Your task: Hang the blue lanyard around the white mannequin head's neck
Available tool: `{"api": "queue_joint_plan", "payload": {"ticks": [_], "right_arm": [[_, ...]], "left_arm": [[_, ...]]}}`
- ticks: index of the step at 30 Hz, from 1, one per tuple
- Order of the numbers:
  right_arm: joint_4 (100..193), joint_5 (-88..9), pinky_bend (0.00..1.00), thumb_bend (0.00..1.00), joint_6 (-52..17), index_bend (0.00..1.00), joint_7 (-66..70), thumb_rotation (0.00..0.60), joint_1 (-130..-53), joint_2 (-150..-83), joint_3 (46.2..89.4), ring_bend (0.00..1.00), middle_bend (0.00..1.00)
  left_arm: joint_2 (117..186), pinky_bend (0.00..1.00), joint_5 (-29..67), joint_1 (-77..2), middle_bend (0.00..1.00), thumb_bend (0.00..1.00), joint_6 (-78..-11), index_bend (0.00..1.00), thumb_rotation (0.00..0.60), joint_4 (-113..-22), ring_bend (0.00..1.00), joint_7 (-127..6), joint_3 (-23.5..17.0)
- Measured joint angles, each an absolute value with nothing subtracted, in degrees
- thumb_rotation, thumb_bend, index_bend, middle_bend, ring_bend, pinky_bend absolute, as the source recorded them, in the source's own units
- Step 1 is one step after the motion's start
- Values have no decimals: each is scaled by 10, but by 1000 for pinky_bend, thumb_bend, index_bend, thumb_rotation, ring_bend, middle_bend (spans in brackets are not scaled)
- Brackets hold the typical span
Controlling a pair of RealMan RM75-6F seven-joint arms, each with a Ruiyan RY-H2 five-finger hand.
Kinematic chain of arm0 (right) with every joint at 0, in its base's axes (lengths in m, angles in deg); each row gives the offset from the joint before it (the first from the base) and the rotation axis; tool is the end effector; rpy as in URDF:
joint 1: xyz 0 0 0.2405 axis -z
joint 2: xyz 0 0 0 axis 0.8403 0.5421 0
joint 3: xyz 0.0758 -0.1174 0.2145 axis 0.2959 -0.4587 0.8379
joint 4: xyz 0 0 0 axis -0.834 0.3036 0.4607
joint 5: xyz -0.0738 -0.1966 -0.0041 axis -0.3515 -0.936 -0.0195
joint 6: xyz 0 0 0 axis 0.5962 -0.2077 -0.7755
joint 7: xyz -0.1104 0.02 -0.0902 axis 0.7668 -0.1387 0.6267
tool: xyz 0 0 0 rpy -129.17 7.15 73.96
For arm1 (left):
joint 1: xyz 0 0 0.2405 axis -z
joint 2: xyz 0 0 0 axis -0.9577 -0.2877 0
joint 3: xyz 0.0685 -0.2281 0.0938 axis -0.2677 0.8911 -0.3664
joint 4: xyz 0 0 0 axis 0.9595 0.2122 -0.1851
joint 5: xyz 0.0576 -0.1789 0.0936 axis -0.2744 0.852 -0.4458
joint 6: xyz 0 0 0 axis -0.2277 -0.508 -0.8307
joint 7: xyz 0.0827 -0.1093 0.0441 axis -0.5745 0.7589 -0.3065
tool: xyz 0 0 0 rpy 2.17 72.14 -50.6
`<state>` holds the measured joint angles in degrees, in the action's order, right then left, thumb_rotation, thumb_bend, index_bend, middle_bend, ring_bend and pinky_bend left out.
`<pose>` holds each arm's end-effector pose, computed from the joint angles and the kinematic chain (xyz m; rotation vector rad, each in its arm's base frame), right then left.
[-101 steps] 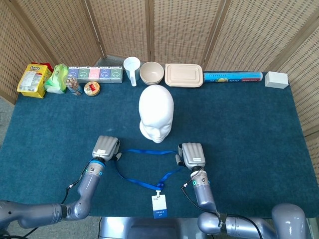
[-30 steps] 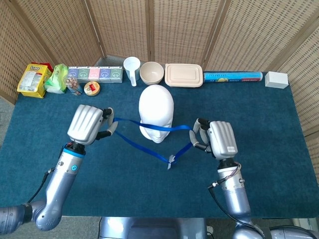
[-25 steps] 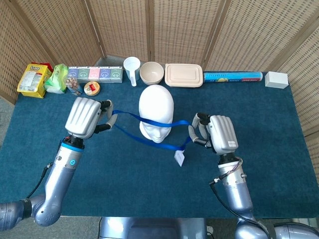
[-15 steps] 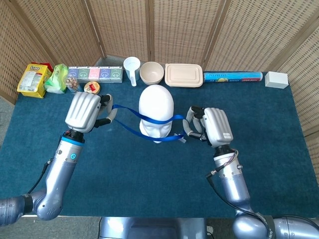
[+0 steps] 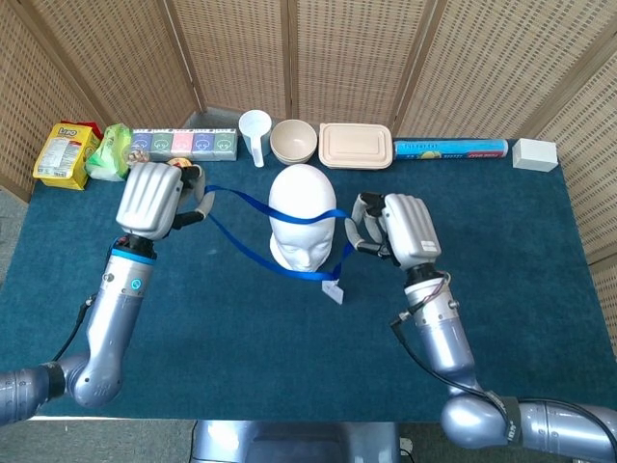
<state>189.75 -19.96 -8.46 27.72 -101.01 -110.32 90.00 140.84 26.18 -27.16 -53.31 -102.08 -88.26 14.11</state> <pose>-0.0323 -0.3423 0.1177 1.3705 -1.1995 1.4479 -0.0567 0.3685 0.1375 -1.4580 -0.7590 -1.2873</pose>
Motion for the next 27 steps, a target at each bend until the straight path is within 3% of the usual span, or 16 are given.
{"api": "queue_joint_plan", "payload": {"ticks": [27], "right_arm": [[1782, -83, 1000, 510, -152, 674, 249, 538, -1083, -1081, 906, 1000, 890]], "left_arm": [[1487, 1000, 309, -208, 1000, 449, -493, 713, 546, -829, 1000, -838, 156]]}}
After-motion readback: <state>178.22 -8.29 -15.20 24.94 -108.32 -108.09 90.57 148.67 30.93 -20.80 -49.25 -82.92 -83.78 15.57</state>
